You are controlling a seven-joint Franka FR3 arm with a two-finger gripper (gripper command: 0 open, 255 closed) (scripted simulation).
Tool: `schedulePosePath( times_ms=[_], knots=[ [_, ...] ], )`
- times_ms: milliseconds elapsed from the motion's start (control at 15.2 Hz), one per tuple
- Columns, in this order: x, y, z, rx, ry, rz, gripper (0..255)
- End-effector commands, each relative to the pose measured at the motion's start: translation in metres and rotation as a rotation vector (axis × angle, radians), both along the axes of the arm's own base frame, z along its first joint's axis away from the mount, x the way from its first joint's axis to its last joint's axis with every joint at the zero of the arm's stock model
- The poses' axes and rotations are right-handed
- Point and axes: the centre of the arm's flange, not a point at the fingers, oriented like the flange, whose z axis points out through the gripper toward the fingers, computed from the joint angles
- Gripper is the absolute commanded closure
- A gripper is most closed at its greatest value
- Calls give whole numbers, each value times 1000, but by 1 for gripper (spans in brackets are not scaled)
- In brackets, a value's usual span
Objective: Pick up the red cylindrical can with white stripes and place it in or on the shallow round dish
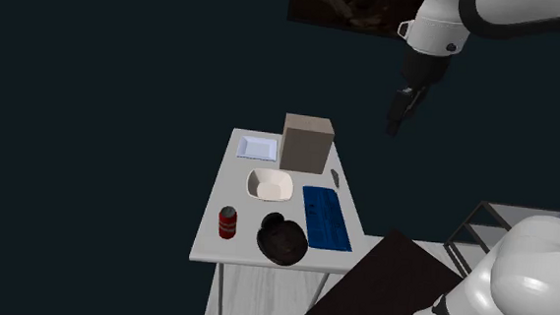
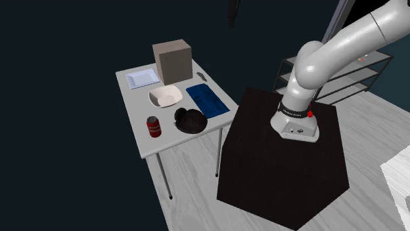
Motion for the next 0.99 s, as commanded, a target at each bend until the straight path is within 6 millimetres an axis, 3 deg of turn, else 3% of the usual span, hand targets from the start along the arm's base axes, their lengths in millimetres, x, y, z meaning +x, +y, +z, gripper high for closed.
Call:
schedulePosePath(
  times_ms=[0, 924],
  knots=[
    [0, 0, 0, 0, 0, 0, 0],
    [102, 58, -140, 48, 3, -43, 0]
  ],
)
